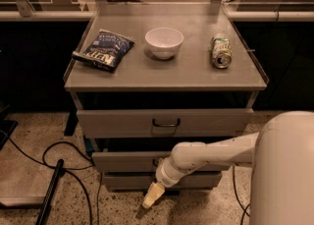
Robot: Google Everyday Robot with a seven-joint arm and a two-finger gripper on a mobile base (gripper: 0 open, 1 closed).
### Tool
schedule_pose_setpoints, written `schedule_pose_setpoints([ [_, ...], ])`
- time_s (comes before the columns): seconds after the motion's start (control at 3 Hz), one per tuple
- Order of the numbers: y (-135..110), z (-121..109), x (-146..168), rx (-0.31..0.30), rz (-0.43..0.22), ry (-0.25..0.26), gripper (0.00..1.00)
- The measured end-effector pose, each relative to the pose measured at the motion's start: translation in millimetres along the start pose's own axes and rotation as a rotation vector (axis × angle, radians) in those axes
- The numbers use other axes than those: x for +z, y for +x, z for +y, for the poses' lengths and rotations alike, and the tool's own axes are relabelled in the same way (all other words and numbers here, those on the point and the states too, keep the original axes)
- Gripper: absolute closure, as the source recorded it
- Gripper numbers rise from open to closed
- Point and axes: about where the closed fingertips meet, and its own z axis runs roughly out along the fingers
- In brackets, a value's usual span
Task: Open middle drawer
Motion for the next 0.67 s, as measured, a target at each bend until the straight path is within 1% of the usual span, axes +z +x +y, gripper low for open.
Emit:
schedule_pose_setpoints([
  [0.33,7,17,1,0.019,0.004,-0.024,0.00],
  [0.67,12,55,-12,0.046,-0.004,-0.056,0.00],
])
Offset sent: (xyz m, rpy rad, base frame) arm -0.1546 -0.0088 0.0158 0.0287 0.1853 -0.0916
